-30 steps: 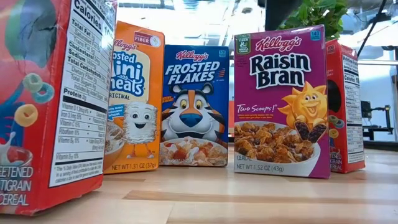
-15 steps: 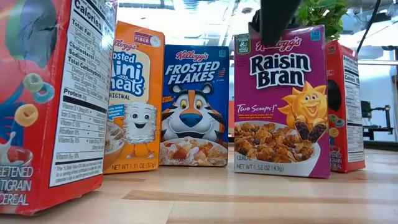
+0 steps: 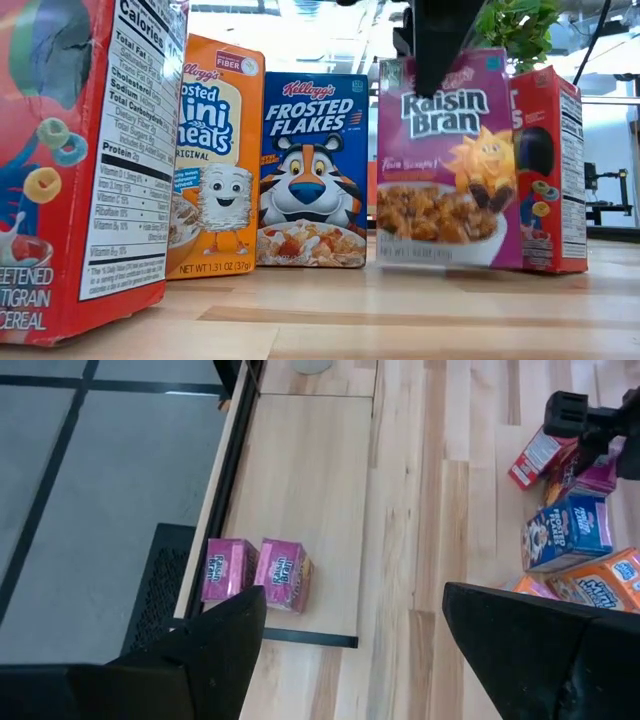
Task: Stack cereal on shelf
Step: Put the purple cereal box on the shelf aligned with the other purple cereal boxes
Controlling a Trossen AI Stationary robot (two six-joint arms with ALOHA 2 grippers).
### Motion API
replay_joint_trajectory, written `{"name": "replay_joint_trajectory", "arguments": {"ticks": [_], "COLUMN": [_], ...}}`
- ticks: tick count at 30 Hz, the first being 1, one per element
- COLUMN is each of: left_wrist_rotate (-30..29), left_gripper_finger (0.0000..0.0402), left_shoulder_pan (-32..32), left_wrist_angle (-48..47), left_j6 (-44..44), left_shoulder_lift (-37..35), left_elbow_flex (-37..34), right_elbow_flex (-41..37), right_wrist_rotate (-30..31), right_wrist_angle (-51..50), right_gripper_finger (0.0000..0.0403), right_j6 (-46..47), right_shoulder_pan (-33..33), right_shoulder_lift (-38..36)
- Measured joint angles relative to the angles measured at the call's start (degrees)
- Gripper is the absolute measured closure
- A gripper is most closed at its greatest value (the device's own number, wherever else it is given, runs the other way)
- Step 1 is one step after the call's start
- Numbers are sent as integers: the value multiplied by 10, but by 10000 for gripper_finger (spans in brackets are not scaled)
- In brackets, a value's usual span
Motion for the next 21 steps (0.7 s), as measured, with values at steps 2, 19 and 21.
{"name": "replay_joint_trajectory", "arguments": {"ticks": [2, 19, 21], "left_wrist_rotate": [0, -5, -8], "left_gripper_finger": [105, 105, 105], "left_shoulder_pan": [0, 0, 0], "left_wrist_angle": [0, -7, -8], "left_j6": [0, 0, 0], "left_shoulder_lift": [0, 0, 0], "left_elbow_flex": [0, 0, 0], "right_elbow_flex": [18, 148, 149], "right_wrist_rotate": [-3, 24, 23], "right_wrist_angle": [-15, -86, -55], "right_gripper_finger": [258, 268, 271], "right_j6": [-26, -330, -364], "right_shoulder_pan": [-8, -202, -228], "right_shoulder_lift": [0, -1, -1]}}
